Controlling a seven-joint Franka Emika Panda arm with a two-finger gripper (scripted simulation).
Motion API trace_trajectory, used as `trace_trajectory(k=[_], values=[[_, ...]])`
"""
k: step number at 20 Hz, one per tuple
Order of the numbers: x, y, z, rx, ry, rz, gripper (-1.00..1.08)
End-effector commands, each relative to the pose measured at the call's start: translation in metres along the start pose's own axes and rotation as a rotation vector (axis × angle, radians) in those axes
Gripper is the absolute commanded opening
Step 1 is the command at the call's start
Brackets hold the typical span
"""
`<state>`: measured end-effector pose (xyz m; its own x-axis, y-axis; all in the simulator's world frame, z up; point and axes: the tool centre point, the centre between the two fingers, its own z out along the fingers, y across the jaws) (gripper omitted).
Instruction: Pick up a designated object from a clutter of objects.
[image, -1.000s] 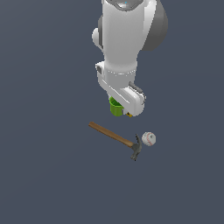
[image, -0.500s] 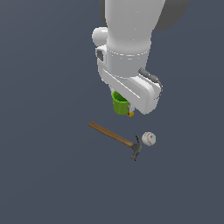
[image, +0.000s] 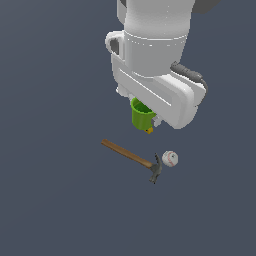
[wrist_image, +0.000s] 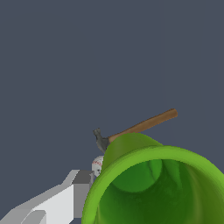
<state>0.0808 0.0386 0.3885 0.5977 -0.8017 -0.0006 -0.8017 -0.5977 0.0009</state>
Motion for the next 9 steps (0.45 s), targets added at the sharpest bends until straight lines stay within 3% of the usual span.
trace_trajectory(k=[1,9], values=[[0.0018,-0.004,-0.0066,0.001,0.001,0.0,-1.0],[0.004,-0.0087,-0.0135,0.001,0.001,0.0,-1.0]])
